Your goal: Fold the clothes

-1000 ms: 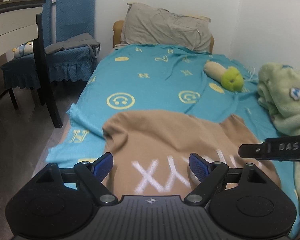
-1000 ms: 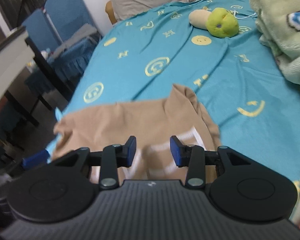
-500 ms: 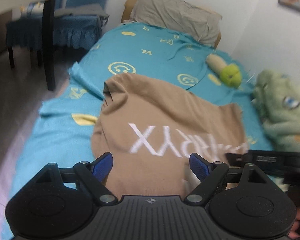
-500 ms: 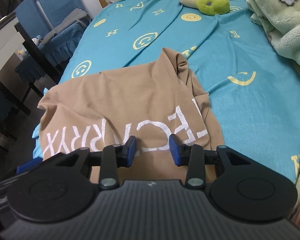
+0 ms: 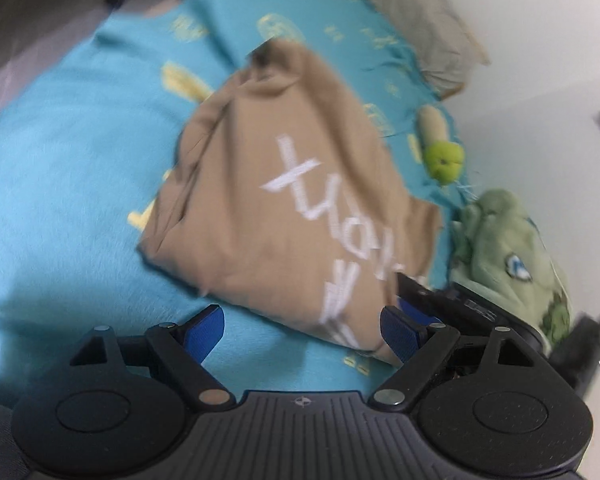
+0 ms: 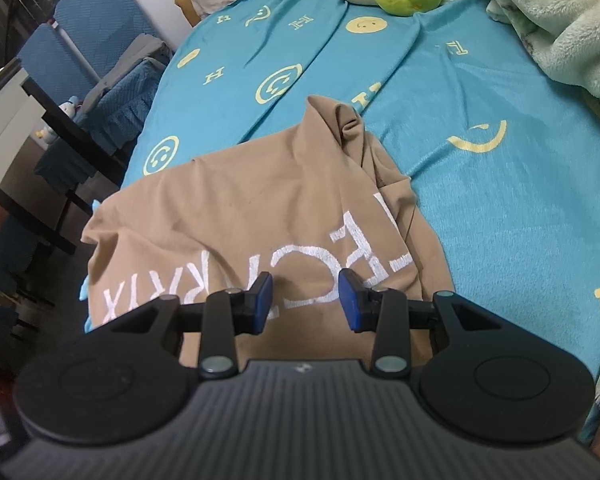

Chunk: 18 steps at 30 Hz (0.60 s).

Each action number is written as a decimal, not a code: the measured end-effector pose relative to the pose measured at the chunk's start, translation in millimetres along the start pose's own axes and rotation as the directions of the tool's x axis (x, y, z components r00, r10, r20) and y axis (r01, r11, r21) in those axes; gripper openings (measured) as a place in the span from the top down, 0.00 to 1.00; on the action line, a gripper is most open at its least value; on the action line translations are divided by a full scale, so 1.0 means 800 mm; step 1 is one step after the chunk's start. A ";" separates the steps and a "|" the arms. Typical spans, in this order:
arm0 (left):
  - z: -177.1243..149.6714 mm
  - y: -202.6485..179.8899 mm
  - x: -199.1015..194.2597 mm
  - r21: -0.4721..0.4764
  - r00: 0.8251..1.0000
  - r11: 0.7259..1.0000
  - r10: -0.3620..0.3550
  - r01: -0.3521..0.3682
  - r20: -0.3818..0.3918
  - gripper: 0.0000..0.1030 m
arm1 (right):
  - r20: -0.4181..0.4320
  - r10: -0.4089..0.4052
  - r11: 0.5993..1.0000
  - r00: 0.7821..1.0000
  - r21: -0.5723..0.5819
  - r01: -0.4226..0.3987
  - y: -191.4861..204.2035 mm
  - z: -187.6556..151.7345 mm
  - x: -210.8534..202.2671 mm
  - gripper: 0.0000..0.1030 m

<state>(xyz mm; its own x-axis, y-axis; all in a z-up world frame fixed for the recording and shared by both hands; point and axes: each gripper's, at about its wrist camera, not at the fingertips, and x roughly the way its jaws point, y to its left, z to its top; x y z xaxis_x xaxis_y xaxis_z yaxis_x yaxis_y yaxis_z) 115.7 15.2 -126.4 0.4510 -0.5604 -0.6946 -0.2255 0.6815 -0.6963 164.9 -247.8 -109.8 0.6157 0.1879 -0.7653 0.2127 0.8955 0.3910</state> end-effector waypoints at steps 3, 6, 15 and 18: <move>0.010 0.020 0.007 -0.125 0.996 0.990 -0.061 0.069 0.073 0.18 | 0.001 0.003 1.000 1.000 0.010 -0.003 -0.002 0.000 0.000 0.63; 0.014 0.042 0.006 -0.248 0.985 0.961 -0.091 0.125 0.144 0.29 | 0.005 0.013 1.000 1.000 0.028 -0.013 -0.005 0.000 -0.002 0.63; 0.009 0.036 -0.018 -0.196 0.941 0.946 -0.197 0.256 0.275 0.58 | 0.017 0.045 0.990 0.999 0.129 -0.047 -0.018 -0.001 -0.003 0.63; 0.012 0.039 -0.006 -0.233 0.966 0.955 -0.130 0.183 0.223 0.54 | 0.017 0.060 0.982 0.998 0.177 -0.062 -0.025 0.000 0.000 0.63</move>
<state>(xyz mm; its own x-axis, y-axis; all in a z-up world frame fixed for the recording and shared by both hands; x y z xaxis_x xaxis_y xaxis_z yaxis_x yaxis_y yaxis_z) 114.8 43.3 -142.9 0.6579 -0.5251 -0.5399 -0.3339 0.4392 -0.8340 160.9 -265.8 -117.4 0.6399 0.2350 -0.7316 0.3048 0.7963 0.5224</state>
